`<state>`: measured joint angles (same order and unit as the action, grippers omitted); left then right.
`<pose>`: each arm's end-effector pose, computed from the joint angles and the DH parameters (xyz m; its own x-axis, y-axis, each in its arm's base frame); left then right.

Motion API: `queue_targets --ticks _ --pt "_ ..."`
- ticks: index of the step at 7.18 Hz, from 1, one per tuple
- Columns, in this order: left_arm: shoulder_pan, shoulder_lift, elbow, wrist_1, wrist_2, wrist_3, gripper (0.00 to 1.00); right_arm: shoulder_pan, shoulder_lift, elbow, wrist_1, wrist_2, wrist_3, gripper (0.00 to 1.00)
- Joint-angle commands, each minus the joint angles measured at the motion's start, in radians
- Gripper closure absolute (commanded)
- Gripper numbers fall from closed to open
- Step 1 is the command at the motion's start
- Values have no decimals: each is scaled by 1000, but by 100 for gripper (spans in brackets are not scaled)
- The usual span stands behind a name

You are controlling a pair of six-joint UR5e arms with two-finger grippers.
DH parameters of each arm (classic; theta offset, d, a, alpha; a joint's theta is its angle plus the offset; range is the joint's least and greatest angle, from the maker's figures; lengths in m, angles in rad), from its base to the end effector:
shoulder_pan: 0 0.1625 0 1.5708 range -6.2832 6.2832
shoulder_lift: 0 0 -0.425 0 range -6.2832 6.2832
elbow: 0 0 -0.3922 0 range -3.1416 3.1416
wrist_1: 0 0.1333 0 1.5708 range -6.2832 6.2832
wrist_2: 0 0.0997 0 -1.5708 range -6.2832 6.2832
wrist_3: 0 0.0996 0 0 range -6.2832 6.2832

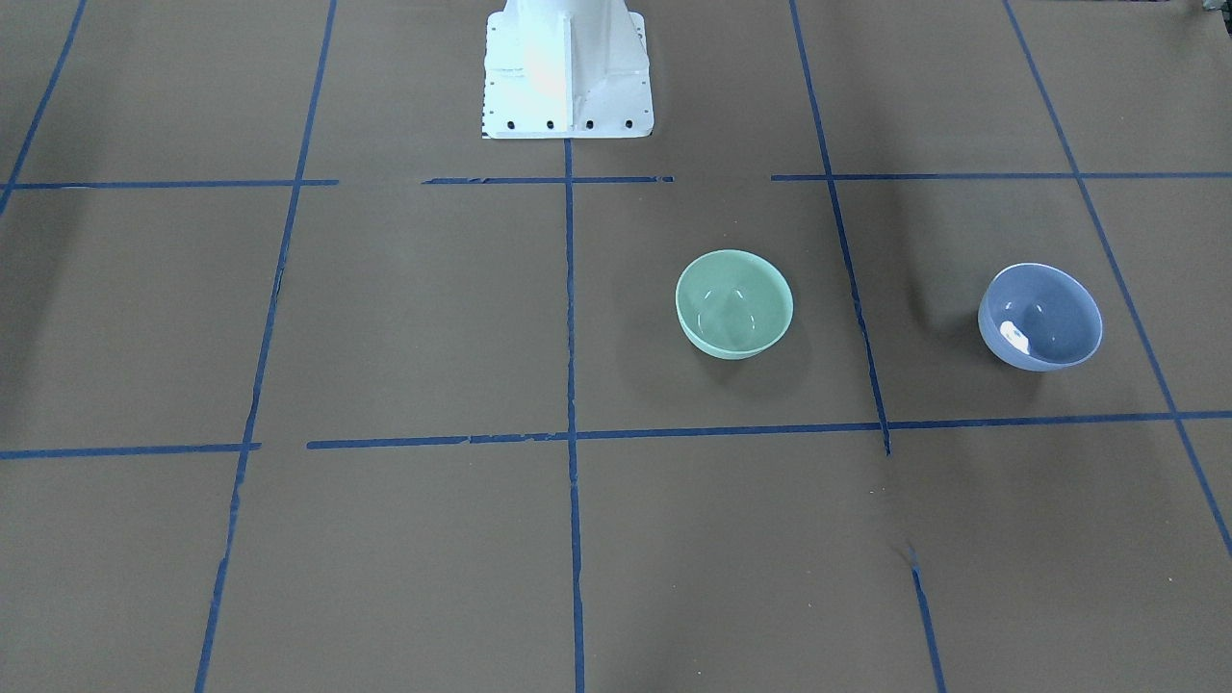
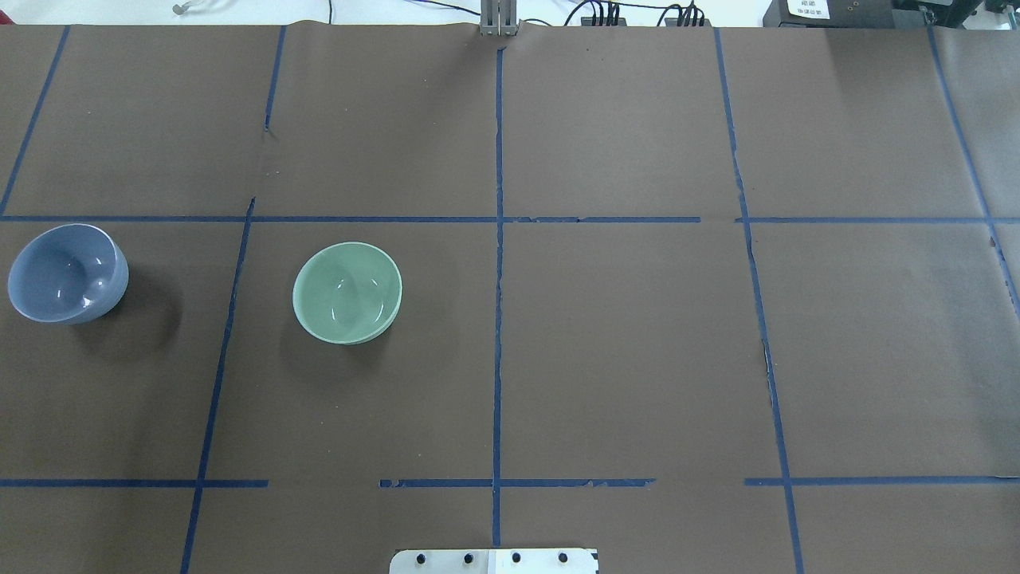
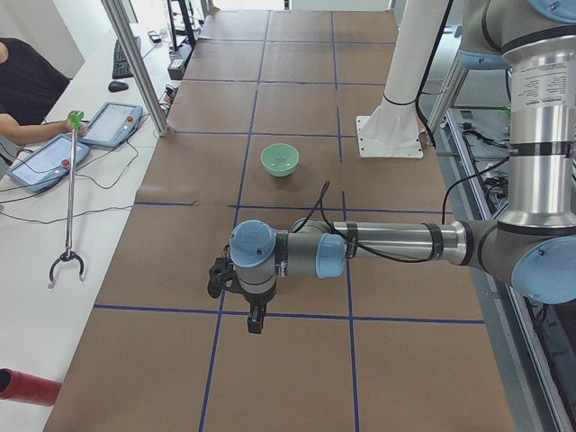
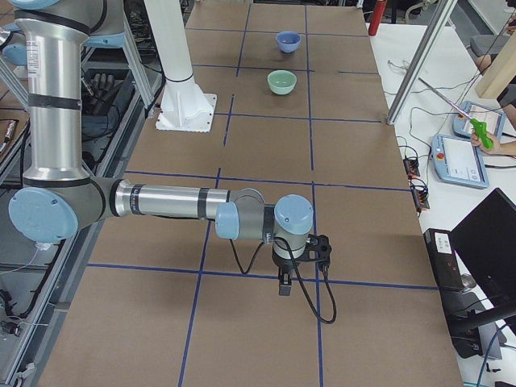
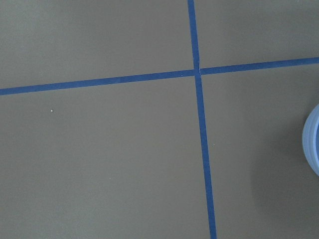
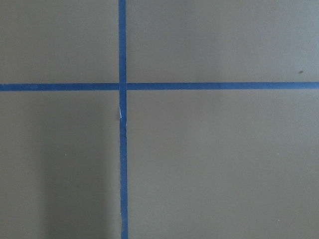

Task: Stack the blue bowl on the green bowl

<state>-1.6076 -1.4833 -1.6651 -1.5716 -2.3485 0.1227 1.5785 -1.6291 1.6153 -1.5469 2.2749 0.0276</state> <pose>-0.0801 -0.4526 0.6534 0.7114 0.1016 -0.6954 -0.0507 0.9943 0.0934 0.0724 -0.4673 0.6671 0.7617 0.0269 0.6473 -0.0287 0.9996 -0.0078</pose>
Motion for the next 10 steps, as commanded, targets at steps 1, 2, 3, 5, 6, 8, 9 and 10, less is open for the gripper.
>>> queue_targets --ticks 1,2,3,5,6,8,9,10 --pt "0 0 -8 -1 0 0 0 0 0 0 1 2 0 0" --pt "-2 3 -24 -2 0 8 0 0 0 0 1 0 0 0" --pt "0 -15 -9 -14 2 12 0 0 0 0 1 0 0 0" --pt "2 -28 -25 -13 0 -1 0 0 0 0 1 0 0 0" --pt "29 -37 -47 -18 0 -46 0 0 0 0 -1 0 0 0" --pt "174 -34 -99 -144 2 -365 0 0 0 0 1 2 0 0" --pt "228 -16 -91 -247 2 -488 0 0 0 0 1 0 0 0" --pt "326 3 -66 -380 14 -611 0 0 0 0 1 2 0 0"
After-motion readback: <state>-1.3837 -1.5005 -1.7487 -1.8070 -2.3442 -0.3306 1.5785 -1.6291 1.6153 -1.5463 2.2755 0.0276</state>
